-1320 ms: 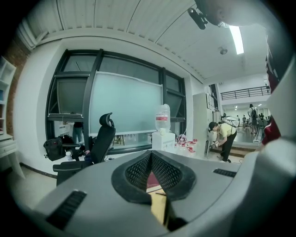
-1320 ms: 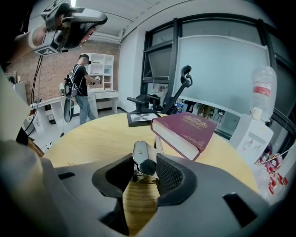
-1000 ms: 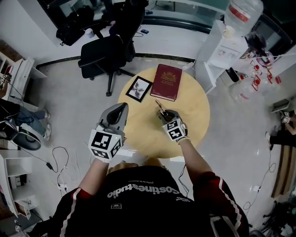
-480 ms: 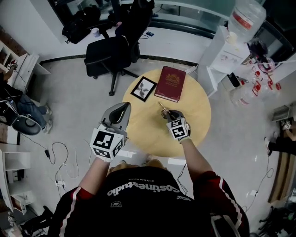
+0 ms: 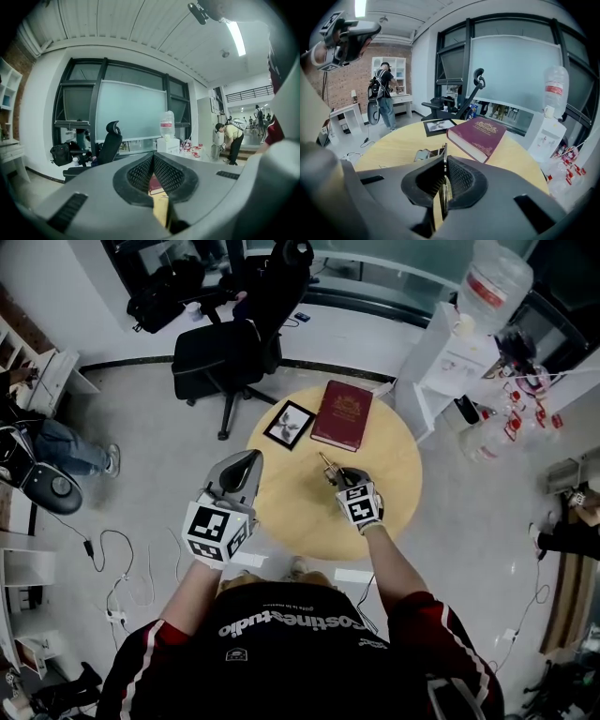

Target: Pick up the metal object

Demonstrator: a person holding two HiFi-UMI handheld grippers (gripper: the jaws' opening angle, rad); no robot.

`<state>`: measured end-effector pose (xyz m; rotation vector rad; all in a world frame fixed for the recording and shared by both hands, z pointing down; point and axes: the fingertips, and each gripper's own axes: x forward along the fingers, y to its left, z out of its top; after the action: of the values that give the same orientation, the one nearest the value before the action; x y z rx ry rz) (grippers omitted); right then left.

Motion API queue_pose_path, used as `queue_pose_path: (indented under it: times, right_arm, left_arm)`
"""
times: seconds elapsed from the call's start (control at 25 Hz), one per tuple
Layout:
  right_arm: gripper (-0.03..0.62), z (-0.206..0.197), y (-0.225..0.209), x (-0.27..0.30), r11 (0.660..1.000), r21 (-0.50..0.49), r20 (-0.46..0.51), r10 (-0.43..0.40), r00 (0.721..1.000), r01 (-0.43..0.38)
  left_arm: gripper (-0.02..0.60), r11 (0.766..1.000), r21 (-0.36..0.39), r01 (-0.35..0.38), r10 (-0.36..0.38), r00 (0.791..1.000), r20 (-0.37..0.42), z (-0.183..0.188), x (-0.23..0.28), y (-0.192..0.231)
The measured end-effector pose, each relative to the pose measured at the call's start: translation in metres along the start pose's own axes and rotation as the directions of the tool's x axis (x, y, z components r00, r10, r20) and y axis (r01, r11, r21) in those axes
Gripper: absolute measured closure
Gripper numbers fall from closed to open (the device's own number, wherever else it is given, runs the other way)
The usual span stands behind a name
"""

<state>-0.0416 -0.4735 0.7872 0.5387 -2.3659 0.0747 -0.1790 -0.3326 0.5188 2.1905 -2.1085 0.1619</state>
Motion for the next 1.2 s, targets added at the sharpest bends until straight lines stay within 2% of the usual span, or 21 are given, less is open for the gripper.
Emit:
queue_pose_path:
  times: [0.32,0.52,0.68,0.84,1.04,1.2]
  right_arm:
    - [0.563,0.011,-0.007,-0.033,1.0,0.009,0.031,-0.016,0.999,0.015]
    - [0.565,0.017,-0.001,-0.056,1.0,0.003,0.057,0.018,0.998,-0.019]
    - [0.565,0.037,0.006,-0.084,0.998,0.012,0.12,0.061,0.991,-0.063]
    - [0.565,0.062,0.01,-0.11,0.997,0.03,0.183,0.065,0.981,-0.072]
    - [0.565,0.094,0.024,-0.141,0.993,0.041,0.262,0.099,0.96,-0.113]
    - [0.565,0.109,0.03,-0.166,0.991,0.072,0.31,0.086,0.947,-0.114]
  left_arm:
    - [0.565,1.0,-0.005,0.024,-0.024,0.999,0.028,0.007,0.003,-0.009]
    - [0.565,0.999,-0.002,0.044,-0.044,0.998,0.051,0.018,0.004,-0.018]
    - [0.565,0.998,0.002,0.061,-0.061,0.996,0.072,0.03,0.002,-0.026]
    - [0.565,0.997,-0.001,0.073,-0.072,0.993,0.088,0.037,-0.001,-0.029]
    - [0.565,0.996,0.003,0.084,-0.084,0.991,0.101,0.043,-0.005,-0.032]
    - [0.565,0.995,0.004,0.095,-0.095,0.989,0.113,0.05,-0.007,-0.035]
